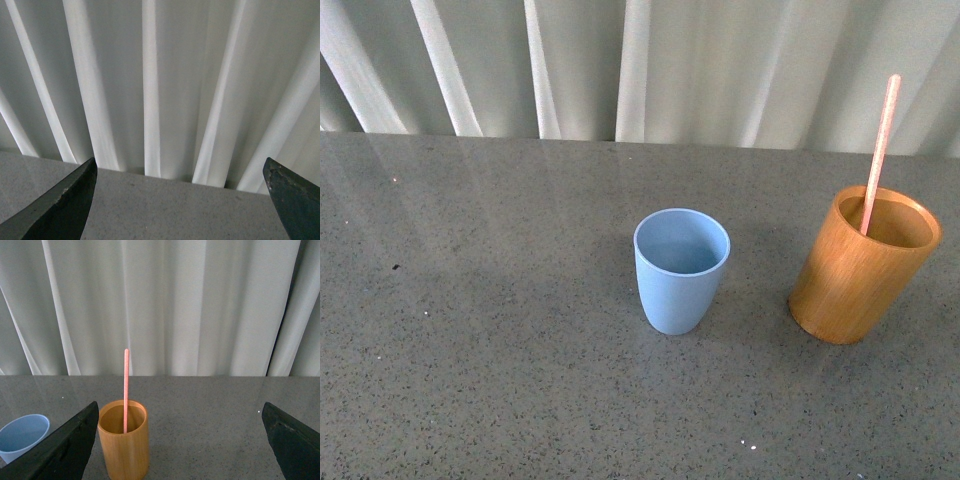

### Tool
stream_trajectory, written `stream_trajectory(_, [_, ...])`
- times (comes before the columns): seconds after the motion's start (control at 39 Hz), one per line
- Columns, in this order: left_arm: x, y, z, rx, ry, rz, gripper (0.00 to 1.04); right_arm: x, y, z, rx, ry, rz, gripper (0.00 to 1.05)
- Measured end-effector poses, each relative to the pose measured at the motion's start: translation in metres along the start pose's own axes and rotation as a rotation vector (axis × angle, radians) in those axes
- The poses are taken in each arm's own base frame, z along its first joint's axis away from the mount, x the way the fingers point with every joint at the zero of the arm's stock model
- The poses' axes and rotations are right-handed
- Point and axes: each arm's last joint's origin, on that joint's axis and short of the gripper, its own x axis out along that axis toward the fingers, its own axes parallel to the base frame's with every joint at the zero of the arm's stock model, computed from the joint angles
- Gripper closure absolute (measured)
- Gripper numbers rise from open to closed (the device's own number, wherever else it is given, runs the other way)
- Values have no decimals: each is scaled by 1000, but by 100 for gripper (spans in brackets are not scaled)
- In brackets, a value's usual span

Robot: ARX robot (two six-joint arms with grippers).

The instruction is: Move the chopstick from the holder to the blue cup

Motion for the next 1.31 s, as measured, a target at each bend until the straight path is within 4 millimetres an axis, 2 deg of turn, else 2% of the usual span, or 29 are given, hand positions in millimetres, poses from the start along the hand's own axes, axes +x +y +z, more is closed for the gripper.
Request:
stream_trajectory(0.18, [-1, 0, -6, 7, 20, -8, 7, 0, 0, 0, 0, 0, 0, 10])
stream_trajectory(0.23, [-1, 2, -7, 11, 33, -54, 11, 0, 0, 0, 0, 0, 0, 10])
stream_trajectory(0.36, [-16, 15, -16, 18, 60, -183, 31, 0, 0, 0, 0, 0, 0, 10])
stream_trajectory(0.54, [-37, 36, -32, 13, 71, -178, 57, 0, 0, 0, 0, 0, 1, 10])
stream_trajectory(0.69, [-61, 54, -46, 10, 72, -185, 91, 0, 0, 0, 0, 0, 1, 10])
stream_trajectory(0.77, [-67, 59, -49, 4, 67, -180, 101, 0, 0, 0, 0, 0, 0, 10])
stream_trajectory(1.18, [-97, 84, -63, 5, 70, -178, 101, 0, 0, 0, 0, 0, 0, 10])
stream_trajectory(1.31, [-103, 86, -65, 5, 69, -173, 101, 0, 0, 0, 0, 0, 1, 10])
